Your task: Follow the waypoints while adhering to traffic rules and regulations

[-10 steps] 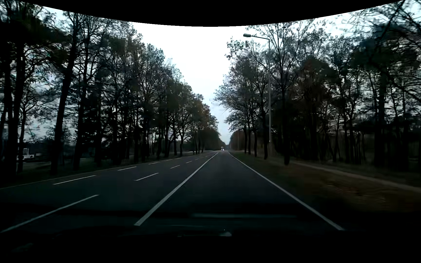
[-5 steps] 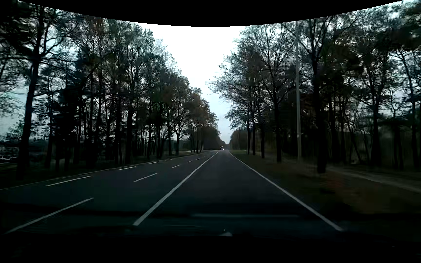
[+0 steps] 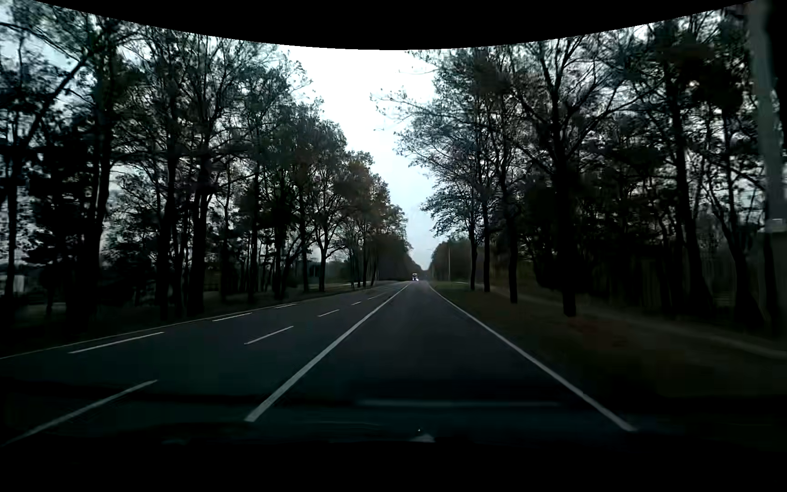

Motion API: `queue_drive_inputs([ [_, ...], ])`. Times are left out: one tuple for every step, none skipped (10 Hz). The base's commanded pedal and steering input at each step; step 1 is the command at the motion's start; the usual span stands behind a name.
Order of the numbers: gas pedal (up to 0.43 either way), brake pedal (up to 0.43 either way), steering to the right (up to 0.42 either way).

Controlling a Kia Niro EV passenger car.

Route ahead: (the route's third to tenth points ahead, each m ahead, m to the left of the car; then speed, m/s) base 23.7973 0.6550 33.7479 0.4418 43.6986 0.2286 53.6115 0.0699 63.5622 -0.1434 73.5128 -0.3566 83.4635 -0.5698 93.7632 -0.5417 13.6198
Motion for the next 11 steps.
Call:
queue_drive_inputs([
  [0.228, 0.000, 0.001],
  [0.228, 0.000, 0.001],
  [0.220, 0.000, 0.001],
  [0.220, 0.000, 0.002],
  [0.220, 0.000, 0.002],
  [0.220, 0.000, 0.002],
  [0.220, 0.000, 0.002],
  [0.220, 0.000, 0.002],
  [0.220, 0.000, 0.004],
  [0.220, 0.000, 0.004],
  [0.209, 0.000, 0.004],
])
